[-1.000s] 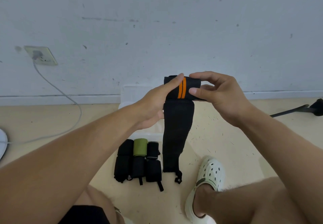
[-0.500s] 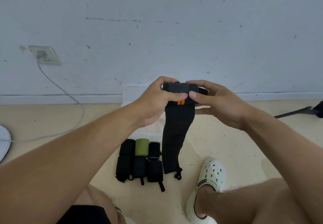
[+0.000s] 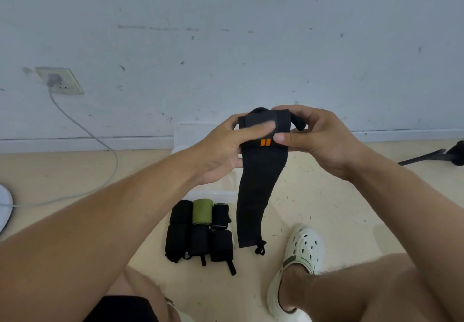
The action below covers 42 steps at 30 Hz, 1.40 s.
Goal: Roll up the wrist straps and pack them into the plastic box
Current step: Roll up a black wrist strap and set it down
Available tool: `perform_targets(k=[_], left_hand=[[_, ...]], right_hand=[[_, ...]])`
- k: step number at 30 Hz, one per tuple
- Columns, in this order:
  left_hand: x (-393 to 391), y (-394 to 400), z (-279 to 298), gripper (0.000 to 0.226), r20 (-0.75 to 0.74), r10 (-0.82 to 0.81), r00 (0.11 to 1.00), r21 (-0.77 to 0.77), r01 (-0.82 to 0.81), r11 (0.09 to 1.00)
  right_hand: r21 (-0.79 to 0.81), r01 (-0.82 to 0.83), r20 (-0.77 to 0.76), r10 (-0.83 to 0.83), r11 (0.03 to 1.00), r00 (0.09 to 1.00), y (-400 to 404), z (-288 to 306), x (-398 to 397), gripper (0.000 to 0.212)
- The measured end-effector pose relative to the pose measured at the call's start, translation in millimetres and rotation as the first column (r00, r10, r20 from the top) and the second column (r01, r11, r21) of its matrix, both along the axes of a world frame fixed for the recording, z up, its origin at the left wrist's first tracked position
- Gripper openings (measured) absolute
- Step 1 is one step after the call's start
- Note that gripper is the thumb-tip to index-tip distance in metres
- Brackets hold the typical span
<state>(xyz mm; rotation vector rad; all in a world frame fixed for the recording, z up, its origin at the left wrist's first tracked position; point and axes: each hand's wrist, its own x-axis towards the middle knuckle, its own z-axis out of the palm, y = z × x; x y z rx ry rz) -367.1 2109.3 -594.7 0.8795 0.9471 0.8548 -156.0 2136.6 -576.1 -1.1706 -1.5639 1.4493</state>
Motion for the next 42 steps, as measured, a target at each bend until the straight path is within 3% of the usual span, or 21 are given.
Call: perform_targets(k=[6,11,16,21,27,32,42], left_hand=[[-1,1,2,0.054,-0.145,-0.057,0.988,-0.068,0.048,0.997],[0,3,0,0.046,-0.118,0.116,0.986,-0.028,-0.12,0.992],[-4,4,2,0.04,-0.088,0.212,0.973,0.064,-0.207,0.976],[-5,0,0,0.057,-0.119,0.186,0.975,0.151,-0.167,0.974],[-5,1,-1,0.071,-0.129,0.135,0.982,0.114,-0.12,0.986],[-5,0,0,0.059,-0.086,-0.026,0.996,0.039,0.03,0.999],[-3,2,0,0.05,-0.132,0.187,0.973,0.106,-0.174,0.979]], right_hand=[[0.085,-0.023,0.047,0.019,0.996,0.999,-3,-6,-7,0.053],[0.092,0.006,0.031,-0.009,0.996,0.999,-1,-11,-8,0.059],[-0.08,-0.091,-0.021,0.089,0.993,0.996,0,-11,-5,0.059],[-0.196,-0.169,-0.017,0.169,0.966,0.985,-3,-8,-7,0.057],[-0.01,-0.111,0.021,0.111,0.994,0.994,-2,-7,-9,0.046],[0.076,-0.113,0.021,0.112,0.991,0.994,-1,-8,-5,0.051],[-0.01,-0.107,0.064,0.108,0.994,0.992,1,-9,-4,0.08]])
